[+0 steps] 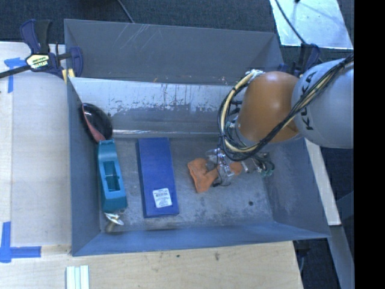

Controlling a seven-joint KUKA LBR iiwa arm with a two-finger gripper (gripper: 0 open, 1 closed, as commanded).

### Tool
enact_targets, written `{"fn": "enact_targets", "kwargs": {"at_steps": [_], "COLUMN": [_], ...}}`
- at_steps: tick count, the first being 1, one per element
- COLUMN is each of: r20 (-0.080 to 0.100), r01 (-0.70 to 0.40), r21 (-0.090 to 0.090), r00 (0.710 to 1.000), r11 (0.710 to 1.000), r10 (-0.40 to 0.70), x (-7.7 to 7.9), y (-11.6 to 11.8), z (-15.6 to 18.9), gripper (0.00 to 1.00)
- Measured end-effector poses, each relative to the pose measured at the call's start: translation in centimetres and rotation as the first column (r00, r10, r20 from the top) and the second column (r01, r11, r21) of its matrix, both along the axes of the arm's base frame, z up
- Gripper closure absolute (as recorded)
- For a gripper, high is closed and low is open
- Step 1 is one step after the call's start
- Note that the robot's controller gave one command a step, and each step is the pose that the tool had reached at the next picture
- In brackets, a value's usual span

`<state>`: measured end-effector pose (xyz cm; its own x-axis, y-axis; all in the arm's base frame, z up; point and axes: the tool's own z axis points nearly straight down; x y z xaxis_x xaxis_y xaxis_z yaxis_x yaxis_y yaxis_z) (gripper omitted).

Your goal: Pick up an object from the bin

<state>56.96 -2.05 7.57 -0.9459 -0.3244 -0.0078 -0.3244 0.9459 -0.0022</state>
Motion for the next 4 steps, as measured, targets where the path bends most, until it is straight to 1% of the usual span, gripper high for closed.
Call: {"fn": "enact_targets", "kwargs": {"at_steps": [1, 2, 3, 4], "r20": [-0.010, 0.001, 0.003, -0.006], "r01": [0.001, 0.001, 0.001, 0.001], "r21": [0.000, -0.001, -0.001, 0.000], "r00": [1.000, 1.000, 1.000, 1.000], "r11": [1.000, 1.000, 1.000, 1.000], "r10": [-0.001, -0.001, -0.001, -0.001], "x": [-0.2, 0.2, 0.2, 0.1], "y": [0.0, 0.0, 0.0, 0.0], "z": [2.0, 3.4, 3.9, 4.6], "gripper": [1.00, 1.00, 1.00, 1.00]}}
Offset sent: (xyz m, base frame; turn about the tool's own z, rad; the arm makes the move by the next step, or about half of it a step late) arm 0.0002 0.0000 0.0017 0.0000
